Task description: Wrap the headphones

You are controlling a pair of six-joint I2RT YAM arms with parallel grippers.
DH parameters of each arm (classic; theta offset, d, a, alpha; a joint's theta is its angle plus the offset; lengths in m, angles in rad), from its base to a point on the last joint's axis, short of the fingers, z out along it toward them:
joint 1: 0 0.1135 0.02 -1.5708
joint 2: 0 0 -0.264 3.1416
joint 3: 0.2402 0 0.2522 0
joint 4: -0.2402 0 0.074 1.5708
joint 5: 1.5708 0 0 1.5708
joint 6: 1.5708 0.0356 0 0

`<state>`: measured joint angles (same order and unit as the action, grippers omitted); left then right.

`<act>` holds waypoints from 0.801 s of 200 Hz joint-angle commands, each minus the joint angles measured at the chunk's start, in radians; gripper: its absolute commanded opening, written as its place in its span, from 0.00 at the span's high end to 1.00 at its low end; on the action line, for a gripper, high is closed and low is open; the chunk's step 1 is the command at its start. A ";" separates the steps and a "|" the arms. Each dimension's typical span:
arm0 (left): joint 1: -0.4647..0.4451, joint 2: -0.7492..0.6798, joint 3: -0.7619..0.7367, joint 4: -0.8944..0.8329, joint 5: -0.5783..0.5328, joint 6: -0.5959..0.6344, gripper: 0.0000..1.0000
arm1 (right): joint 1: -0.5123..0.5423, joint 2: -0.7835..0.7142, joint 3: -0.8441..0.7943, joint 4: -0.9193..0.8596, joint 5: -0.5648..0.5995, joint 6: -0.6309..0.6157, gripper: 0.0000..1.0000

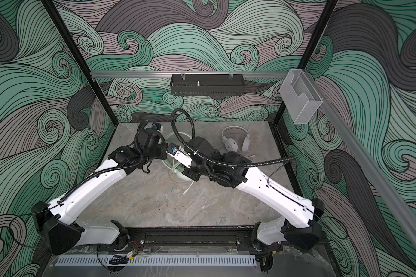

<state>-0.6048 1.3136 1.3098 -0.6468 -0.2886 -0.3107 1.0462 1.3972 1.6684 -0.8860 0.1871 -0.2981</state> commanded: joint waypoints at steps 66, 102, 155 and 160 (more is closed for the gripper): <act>-0.004 -0.118 -0.022 -0.075 0.313 0.112 1.00 | -0.062 -0.036 -0.007 -0.048 0.168 -0.128 1.00; -0.004 -0.161 -0.043 -0.068 0.370 0.109 1.00 | -0.114 -0.075 -0.051 -0.048 0.150 -0.125 1.00; -0.004 -0.172 -0.048 -0.035 0.402 0.082 1.00 | -0.151 -0.162 -0.181 0.012 0.092 -0.128 1.00; -0.004 -0.172 -0.046 -0.032 0.409 0.081 1.00 | -0.154 -0.167 -0.192 0.021 0.090 -0.127 1.00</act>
<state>-0.6048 1.1625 1.2510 -0.6987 0.0425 -0.2119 0.9169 1.2804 1.5230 -0.9245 0.2733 -0.4320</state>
